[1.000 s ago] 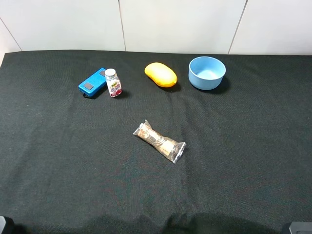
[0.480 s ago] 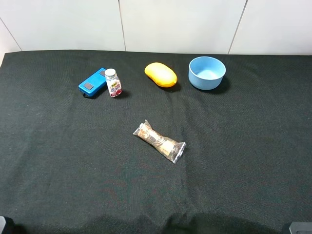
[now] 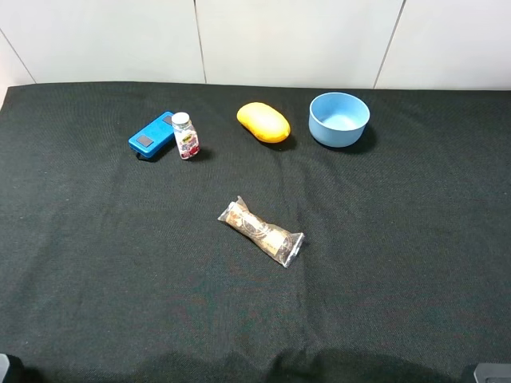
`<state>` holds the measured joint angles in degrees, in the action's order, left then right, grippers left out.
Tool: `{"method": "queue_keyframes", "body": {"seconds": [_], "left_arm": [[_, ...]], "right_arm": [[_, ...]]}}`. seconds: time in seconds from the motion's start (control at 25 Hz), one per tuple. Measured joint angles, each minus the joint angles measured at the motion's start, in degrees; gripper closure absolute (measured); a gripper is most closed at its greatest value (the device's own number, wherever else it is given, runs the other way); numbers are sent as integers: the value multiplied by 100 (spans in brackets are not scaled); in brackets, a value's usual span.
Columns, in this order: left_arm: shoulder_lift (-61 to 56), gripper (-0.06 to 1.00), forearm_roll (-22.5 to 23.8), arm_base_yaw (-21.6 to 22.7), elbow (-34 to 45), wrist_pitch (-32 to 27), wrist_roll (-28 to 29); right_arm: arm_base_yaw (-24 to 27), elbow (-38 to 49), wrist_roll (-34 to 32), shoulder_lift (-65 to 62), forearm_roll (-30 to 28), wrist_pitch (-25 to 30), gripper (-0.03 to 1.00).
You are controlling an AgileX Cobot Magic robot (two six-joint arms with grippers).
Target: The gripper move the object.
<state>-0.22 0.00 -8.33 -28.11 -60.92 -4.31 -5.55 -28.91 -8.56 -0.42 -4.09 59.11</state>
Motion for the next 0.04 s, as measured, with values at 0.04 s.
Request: {"method": "queue_keyframes", "body": {"seconds": [0.04], "left_arm": [[0,-3,0,0,0,0,0]], "right_arm": [[0,0,0,0,0,0,27]]}}
